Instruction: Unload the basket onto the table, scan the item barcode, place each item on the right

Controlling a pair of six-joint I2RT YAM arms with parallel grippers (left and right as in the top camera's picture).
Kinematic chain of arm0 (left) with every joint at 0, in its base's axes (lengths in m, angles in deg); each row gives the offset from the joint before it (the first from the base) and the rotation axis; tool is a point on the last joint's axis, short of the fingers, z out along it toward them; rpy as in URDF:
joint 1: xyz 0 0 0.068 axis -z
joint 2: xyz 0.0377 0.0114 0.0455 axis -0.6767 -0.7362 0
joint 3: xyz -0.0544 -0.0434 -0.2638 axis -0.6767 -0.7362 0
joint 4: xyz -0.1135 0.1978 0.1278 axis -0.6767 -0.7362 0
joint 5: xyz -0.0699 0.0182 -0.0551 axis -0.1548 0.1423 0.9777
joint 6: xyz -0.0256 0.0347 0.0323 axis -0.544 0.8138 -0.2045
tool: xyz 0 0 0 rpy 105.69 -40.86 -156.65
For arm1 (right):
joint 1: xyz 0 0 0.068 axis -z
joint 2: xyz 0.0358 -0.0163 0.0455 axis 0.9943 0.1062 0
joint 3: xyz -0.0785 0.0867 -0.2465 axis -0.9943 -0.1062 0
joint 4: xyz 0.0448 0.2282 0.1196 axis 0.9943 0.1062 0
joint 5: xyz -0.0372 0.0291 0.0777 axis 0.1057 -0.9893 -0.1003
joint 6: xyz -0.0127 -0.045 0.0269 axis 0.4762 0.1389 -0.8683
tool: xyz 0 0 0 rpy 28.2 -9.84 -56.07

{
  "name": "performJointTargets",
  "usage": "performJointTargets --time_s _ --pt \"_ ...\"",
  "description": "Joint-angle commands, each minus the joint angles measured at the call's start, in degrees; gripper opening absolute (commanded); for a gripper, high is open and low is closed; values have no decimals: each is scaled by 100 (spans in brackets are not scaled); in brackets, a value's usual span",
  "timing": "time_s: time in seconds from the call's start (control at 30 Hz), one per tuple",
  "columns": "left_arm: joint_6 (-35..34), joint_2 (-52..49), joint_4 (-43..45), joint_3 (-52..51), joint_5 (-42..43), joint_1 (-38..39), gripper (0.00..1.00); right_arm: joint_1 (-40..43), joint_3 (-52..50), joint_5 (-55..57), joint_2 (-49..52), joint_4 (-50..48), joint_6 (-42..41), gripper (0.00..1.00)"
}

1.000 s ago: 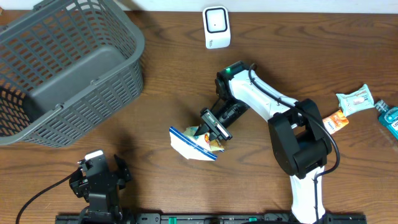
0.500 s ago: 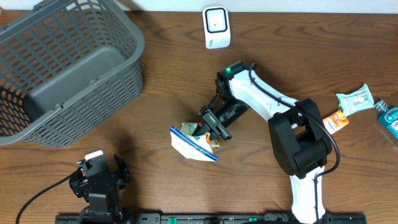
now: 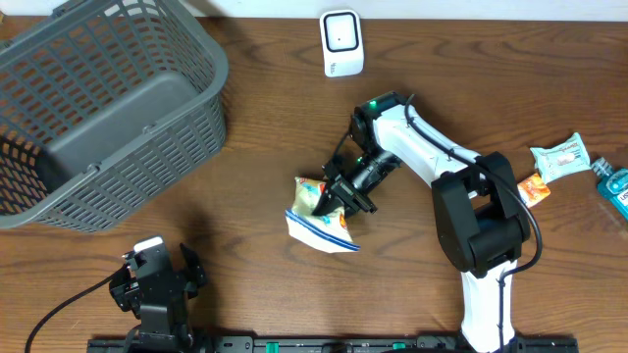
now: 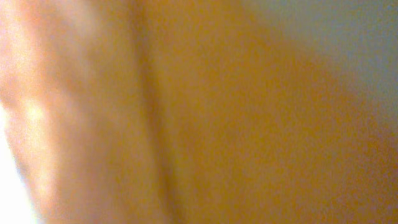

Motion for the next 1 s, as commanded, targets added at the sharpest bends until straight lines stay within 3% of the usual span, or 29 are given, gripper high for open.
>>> performJointTargets --time_s 0.0,0.1,0.13,0.17,0.2,0.23,0.27,0.47,0.5,0.57,0.6,0.63,0.87,0.97 --pt "-50 35 -249 -109 -33 13 100 68 11 1808 -63 -306 162 1" --pt "-50 35 -249 -109 -33 13 100 66 11 2846 -63 -588 -380 3" --pt "-50 35 -249 -109 -33 13 100 68 11 3169 -63 -756 -584 14" --pt "-50 35 -249 -109 -33 13 100 66 11 3547 -63 -973 -791 47" --pt "-50 35 -249 -109 -33 13 100 61 11 3733 -63 -1073 -894 63" --pt "-50 35 -249 -111 -33 13 100 55 11 3971 -63 -1200 -1008 89" --pt "-50 35 -249 -111 -33 13 100 44 11 4127 -63 -1318 -1047 99" --pt "-50 35 -249 -109 -33 13 100 52 13 4260 -63 -1858 -1003 99" --pt "-50 35 -249 -111 -33 13 100 63 28 4249 -63 -1843 -942 84" --pt "-50 35 -249 -111 -33 13 100 122 111 4214 -63 -1685 -944 29" --pt "-50 35 -249 -111 -33 13 100 164 188 4127 -63 -1547 -944 11" --pt "-50 35 -249 -109 -33 13 100 219 297 4087 -63 -1344 -944 1" --pt "-50 35 -249 -109 -33 13 100 501 1663 4142 -111 328 -564 1" --pt "-50 35 -249 -111 -33 13 100 466 2175 4708 -262 629 -798 1"
